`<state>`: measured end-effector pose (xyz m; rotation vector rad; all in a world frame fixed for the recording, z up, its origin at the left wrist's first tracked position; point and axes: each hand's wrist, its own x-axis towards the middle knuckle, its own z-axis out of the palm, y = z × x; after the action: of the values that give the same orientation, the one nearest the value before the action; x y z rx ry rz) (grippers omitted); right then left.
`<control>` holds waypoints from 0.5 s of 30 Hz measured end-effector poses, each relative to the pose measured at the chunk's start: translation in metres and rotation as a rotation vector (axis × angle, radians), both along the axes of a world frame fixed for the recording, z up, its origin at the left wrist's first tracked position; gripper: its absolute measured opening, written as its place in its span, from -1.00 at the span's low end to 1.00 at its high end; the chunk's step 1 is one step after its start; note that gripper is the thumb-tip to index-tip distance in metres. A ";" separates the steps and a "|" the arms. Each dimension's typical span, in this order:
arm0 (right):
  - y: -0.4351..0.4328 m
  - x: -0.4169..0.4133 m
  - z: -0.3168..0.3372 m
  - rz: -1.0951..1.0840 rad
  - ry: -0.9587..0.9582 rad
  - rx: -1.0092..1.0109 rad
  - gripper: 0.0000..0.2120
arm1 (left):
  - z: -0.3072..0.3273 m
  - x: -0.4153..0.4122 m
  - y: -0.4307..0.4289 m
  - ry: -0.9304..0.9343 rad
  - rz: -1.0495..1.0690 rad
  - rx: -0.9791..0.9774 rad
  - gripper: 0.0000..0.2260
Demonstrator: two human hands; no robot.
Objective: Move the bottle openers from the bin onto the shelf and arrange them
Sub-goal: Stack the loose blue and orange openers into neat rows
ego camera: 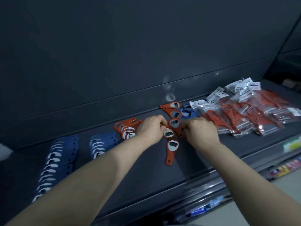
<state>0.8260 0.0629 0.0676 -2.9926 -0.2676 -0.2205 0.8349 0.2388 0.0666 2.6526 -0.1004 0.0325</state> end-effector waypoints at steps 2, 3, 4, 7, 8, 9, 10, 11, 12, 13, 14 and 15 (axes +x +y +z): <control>-0.016 0.015 0.003 -0.030 -0.001 -0.011 -0.78 | 0.002 0.014 -0.020 -0.004 0.024 0.038 -0.86; -0.020 0.022 0.005 -0.021 0.011 -0.012 -0.75 | 0.004 0.021 -0.027 -0.003 0.047 0.048 -0.85; -0.022 0.029 0.007 0.005 0.031 -0.007 -0.72 | 0.005 0.027 -0.034 0.004 0.072 0.054 -0.85; -0.023 0.048 0.007 0.147 0.098 -0.025 -0.70 | 0.006 0.040 -0.047 0.060 0.147 0.095 -0.83; -0.024 0.053 0.006 0.192 0.117 -0.033 -0.72 | 0.005 0.042 -0.049 0.080 0.161 0.117 -0.82; -0.027 0.058 0.005 0.230 0.138 -0.020 -0.73 | 0.004 0.042 -0.051 0.092 0.169 0.128 -0.81; -0.030 0.062 0.004 0.260 0.161 0.007 -0.72 | 0.003 0.041 -0.052 0.096 0.172 0.126 -0.79; -0.033 0.065 0.004 0.280 0.172 0.024 -0.67 | 0.002 0.040 -0.052 0.093 0.172 0.111 -0.80; -0.036 0.067 0.004 0.290 0.168 0.019 -0.63 | 0.001 0.038 -0.053 0.085 0.167 0.088 -0.82; -0.039 0.069 0.004 0.294 0.151 0.001 -0.60 | -0.001 0.036 -0.054 0.071 0.159 0.065 -0.85; -0.042 0.071 0.004 0.292 0.132 -0.012 -0.60 | -0.002 0.035 -0.056 0.059 0.151 0.049 -0.89; -0.044 0.073 0.003 0.284 0.128 -0.015 -0.61 | -0.002 0.033 -0.059 0.055 0.146 0.044 -0.90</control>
<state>0.8994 0.0186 0.0707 -2.9206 -0.6731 0.0019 0.8677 0.1799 0.0644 2.6972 0.1115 0.0049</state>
